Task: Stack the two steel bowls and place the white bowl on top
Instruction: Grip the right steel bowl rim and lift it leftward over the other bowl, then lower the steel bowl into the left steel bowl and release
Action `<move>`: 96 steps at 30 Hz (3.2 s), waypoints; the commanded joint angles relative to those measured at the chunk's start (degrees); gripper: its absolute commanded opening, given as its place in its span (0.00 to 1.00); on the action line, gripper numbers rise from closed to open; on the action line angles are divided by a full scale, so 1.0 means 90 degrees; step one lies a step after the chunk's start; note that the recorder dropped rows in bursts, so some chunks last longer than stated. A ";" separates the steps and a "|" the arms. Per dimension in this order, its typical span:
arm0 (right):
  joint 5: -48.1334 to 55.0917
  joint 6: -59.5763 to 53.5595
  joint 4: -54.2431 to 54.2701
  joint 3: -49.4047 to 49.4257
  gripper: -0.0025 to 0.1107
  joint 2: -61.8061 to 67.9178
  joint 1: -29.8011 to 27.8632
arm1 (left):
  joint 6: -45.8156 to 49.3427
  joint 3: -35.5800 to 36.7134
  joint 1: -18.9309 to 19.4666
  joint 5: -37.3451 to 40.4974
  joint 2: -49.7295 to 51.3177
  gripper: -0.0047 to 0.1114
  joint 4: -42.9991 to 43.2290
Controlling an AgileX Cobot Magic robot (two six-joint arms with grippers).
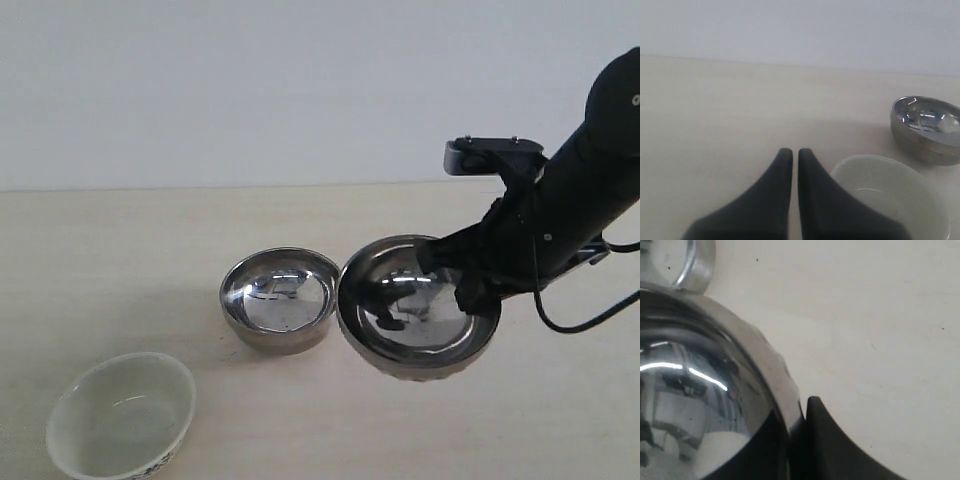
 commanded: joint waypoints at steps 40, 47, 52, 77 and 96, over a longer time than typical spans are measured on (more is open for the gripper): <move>0.0517 -0.0018 0.1132 -0.3567 0.02 0.2635 0.0876 | -0.0005 0.0024 0.0017 -0.0017 -0.0017 0.07 0.0011; 0.0488 -0.0082 0.1117 -0.3751 0.02 0.3018 0.0876 | -0.0005 0.0024 0.0017 -0.0017 -0.0017 0.07 0.0011; 0.0490 -0.0015 0.1117 -0.3822 0.02 0.3157 0.0876 | -0.0005 0.0024 0.0017 -0.0017 -0.0017 0.07 0.0011; 0.0404 0.0207 0.0725 -0.3822 0.02 0.3225 0.0876 | -0.0005 0.0024 0.0017 -0.0017 -0.0017 0.07 0.0011; 0.0373 0.0039 0.0810 -0.3822 0.48 0.3423 0.0876 | -0.0005 0.0024 0.0017 -0.0017 -0.0017 0.07 0.0011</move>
